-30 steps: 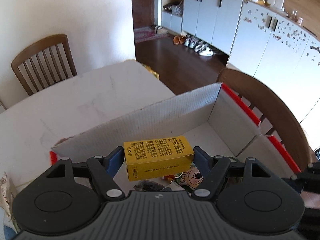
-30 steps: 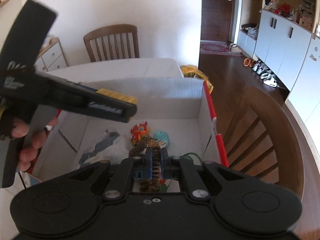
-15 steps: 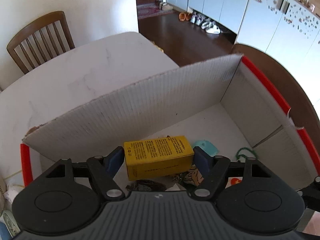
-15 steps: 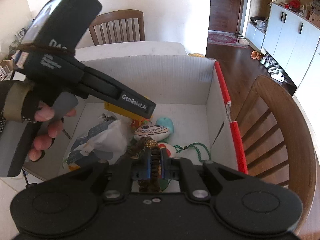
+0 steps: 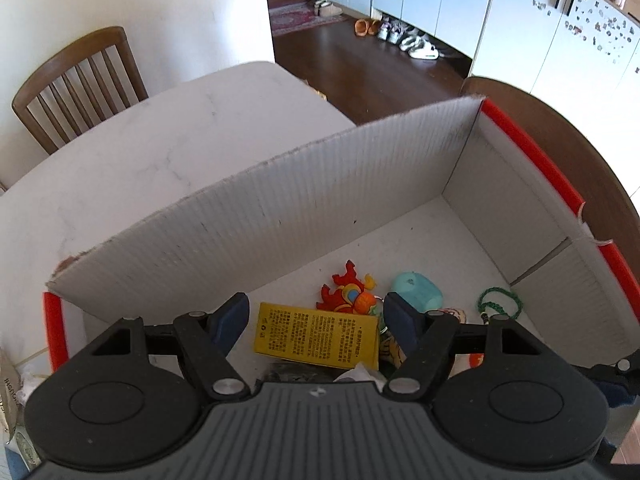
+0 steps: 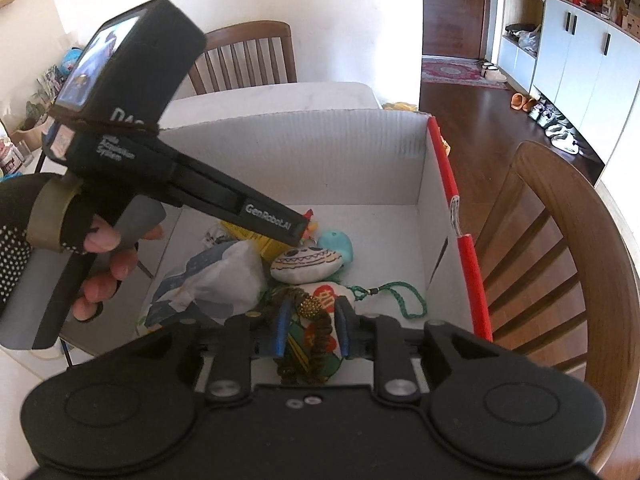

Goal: Organize objects
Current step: 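Carry the scrunchie and yellow box into the shoebox and open both tools, then withdraw both tools and move them toward the bead bag and paper packet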

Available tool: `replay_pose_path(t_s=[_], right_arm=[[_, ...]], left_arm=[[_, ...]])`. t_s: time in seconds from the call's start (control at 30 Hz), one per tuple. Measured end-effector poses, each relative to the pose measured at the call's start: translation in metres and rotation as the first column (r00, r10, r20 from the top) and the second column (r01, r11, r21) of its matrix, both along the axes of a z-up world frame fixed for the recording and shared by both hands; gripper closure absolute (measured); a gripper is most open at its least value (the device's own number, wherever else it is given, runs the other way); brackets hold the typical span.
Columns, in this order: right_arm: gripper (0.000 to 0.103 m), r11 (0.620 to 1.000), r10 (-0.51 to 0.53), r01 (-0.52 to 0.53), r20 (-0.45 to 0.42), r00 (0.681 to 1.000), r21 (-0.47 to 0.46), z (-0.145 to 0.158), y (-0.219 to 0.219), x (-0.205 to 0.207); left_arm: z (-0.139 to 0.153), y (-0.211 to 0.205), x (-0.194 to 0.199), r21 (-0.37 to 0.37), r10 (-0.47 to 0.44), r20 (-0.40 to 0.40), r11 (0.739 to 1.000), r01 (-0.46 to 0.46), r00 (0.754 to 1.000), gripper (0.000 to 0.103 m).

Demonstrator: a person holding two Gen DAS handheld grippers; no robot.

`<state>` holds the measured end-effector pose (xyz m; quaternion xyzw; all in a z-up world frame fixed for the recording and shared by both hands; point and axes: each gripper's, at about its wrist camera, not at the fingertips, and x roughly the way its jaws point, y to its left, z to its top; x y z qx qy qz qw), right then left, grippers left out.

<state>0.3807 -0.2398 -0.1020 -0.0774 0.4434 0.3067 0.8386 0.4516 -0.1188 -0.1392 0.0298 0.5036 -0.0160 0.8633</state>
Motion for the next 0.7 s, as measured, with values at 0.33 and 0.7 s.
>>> replay_pose_path(t_s=[0.33,0.7], right_arm=[[0.075,0.999,-0.029,0.028,0.019,0.999,0.043,0.018,-0.006,-0.006],[0.074,0.998,-0.026,0.022,0.061,0.998,0.060,0.040,0.002,-0.029]], left_arm=[[0.046,0.007,-0.033,-0.028,-0.010,0.110,1.000,0.014,0.994,0.029],[0.095,0.035,-0.086,-0.048,-0.016,0.231,0.998,0.027,0.973,0.029]])
